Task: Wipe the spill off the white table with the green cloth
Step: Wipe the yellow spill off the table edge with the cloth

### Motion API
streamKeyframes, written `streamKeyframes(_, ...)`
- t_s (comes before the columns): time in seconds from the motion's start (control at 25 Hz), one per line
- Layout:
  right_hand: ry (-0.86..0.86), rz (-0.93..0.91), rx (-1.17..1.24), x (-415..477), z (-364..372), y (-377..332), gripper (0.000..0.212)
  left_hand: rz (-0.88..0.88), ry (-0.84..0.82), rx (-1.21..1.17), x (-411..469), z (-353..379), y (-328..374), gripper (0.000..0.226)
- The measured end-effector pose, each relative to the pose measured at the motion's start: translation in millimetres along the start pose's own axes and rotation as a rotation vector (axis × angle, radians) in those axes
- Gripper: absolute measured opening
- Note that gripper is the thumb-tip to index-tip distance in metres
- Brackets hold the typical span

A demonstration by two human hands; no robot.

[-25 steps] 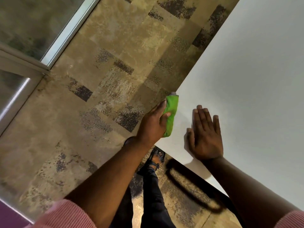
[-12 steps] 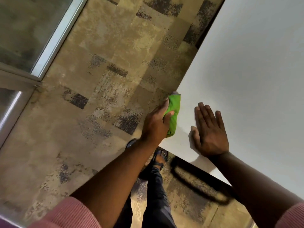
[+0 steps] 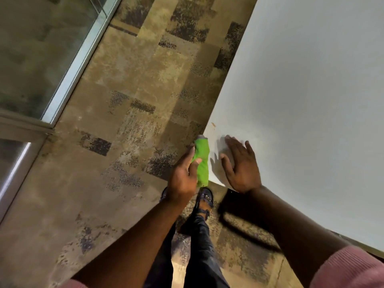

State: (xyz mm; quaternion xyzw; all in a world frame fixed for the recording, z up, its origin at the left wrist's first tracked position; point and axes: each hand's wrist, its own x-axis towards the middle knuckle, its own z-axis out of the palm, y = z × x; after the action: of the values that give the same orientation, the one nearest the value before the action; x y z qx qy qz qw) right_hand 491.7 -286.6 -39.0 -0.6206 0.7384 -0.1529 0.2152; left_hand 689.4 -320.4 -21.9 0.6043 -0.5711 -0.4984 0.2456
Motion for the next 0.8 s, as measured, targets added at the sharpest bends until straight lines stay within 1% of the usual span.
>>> streamKeyframes(0.08,0.027,0.057,0.217,-20,1,-35,0.053,-0.02,0.018,-0.038,-5,5,19,0.046)
streamKeyframes(0.16,0.098,0.116,0.368,-31,-4,-62,0.046,-0.065,-0.014,-0.088,-6,8,37,0.048)
streamKeyframes(0.24,0.182,0.185,0.455,-36,-13,-74,0.042,-0.092,-0.104,-0.187,-8,7,50,0.049)
streamKeyframes(0.28,0.207,0.193,0.448,-39,-20,-75,0.042,-0.05,-0.15,-0.192,-9,3,55,0.051)
streamKeyframes(0.32,0.215,0.186,0.407,-42,-26,-74,0.042,0.041,-0.18,-0.139,-9,-2,59,0.054)
streamKeyframes(0.36,0.211,0.177,0.348,-44,-33,-71,0.042,0.18,-0.194,-0.017,-4,-7,61,0.059)
streamKeyframes(0.44,0.2,0.177,0.228,-46,-45,-62,0.041,0.546,-0.237,0.388,12,-19,64,0.07)
streamKeyframes(0.48,0.208,0.161,0.175,-47,-51,-57,0.04,0.691,-0.281,0.585,22,-24,69,0.071)
streamKeyframes(0.52,0.224,0.131,0.126,-47,-56,-52,0.038,0.783,-0.333,0.721,31,-27,74,0.066)
streamKeyframes(0.56,0.246,0.097,0.078,-47,-61,-48,0.035,0.823,-0.37,0.791,37,-28,80,0.056)
streamKeyframes(0.64,0.315,0.039,-0.015,-46,-70,-40,0.033,0.841,-0.368,0.822,47,-25,93,0.038)
streamKeyframes(0.72,0.35,0.033,-0.099,-45,-73,-34,0.031,0.867,-0.321,0.829,54,-17,102,0.031)
streamKeyframes(0.8,0.332,0.035,-0.139,-45,-70,-27,0.027,0.89,-0.28,0.844,58,-7,102,0.029)
